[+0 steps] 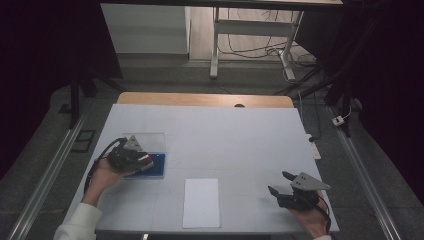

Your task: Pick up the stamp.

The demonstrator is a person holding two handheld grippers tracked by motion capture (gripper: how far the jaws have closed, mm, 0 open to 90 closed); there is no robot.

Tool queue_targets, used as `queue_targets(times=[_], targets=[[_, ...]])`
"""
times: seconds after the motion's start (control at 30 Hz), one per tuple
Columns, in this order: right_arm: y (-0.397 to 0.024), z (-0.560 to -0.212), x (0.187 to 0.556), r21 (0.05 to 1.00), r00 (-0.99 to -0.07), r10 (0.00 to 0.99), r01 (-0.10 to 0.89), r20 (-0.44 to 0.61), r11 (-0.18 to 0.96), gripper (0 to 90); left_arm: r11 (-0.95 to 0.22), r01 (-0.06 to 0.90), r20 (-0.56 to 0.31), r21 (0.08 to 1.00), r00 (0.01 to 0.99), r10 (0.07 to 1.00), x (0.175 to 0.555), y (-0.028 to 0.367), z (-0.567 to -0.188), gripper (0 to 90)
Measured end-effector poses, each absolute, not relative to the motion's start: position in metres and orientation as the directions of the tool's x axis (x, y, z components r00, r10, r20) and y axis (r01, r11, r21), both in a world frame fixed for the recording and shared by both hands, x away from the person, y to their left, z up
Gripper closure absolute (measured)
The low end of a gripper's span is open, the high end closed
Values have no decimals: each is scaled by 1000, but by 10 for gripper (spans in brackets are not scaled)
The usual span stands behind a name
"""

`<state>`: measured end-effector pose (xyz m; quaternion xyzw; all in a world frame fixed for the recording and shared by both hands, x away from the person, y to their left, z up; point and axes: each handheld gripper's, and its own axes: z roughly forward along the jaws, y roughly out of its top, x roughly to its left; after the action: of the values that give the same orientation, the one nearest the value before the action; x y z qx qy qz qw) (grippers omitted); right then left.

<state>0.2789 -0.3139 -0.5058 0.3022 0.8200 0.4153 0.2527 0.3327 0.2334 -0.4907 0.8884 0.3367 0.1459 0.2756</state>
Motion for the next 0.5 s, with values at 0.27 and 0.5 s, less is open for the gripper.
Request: queue_targets(times=[0.27,0.5], targets=[[-316,-504,277,837,-680,713,282,-170,469,262,-615,517,67,595,731,679,333,235,-490,703],[-316,-504,277,840,-683,711,280,-166,465,266,-601,516,73,611,719,691,331,238,-487,705]])
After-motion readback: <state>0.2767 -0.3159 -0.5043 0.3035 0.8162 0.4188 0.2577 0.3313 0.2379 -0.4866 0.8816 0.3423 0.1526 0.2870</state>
